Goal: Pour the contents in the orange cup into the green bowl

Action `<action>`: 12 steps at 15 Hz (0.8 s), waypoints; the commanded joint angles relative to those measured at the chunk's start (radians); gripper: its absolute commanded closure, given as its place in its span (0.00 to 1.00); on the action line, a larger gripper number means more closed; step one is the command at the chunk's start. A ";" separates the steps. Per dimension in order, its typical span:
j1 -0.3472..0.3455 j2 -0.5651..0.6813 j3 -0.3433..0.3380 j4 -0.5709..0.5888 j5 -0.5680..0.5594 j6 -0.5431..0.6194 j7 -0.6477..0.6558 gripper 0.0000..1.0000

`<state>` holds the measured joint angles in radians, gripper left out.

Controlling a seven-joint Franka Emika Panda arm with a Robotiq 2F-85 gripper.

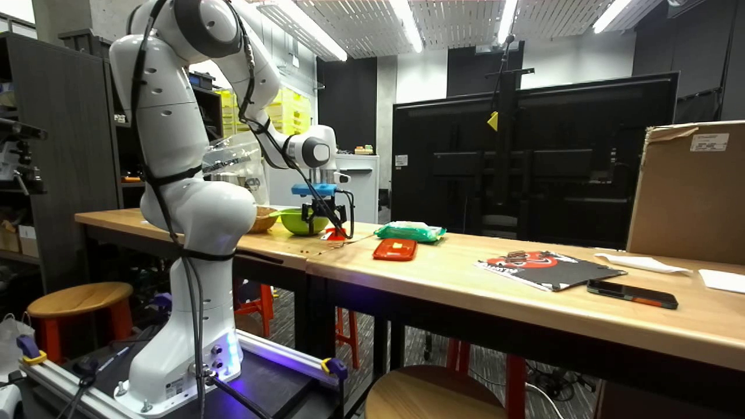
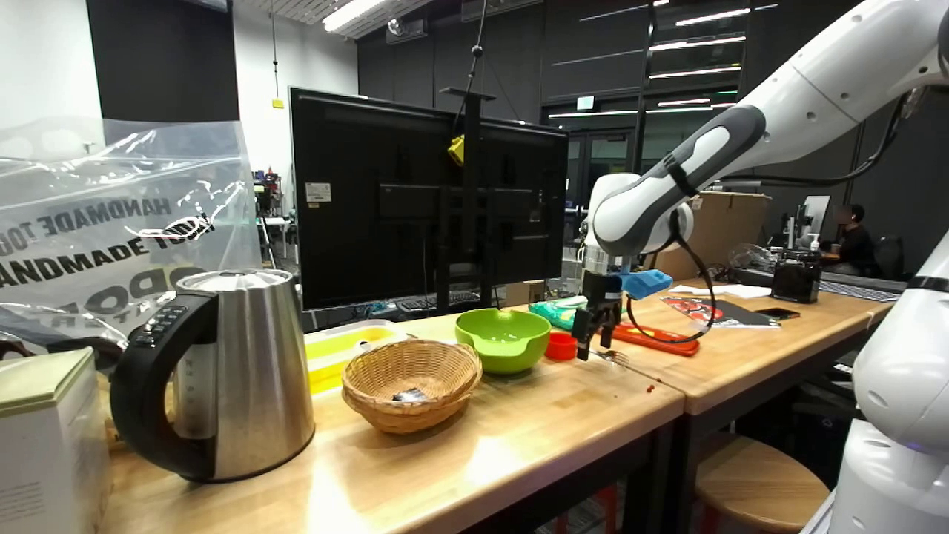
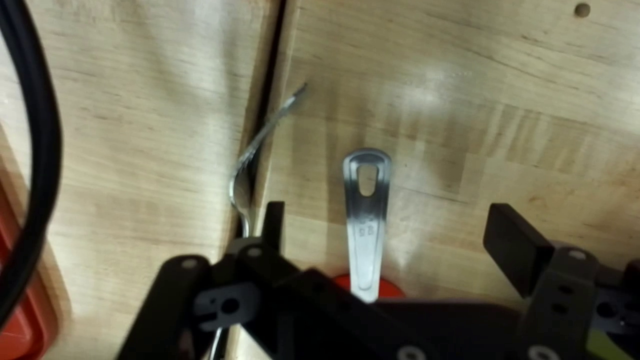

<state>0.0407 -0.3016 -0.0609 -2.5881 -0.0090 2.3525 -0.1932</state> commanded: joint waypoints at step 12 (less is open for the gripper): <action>-0.005 0.060 -0.004 0.065 0.027 -0.010 -0.048 0.26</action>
<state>0.0407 -0.2581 -0.0611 -2.5468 -0.0062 2.3525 -0.2091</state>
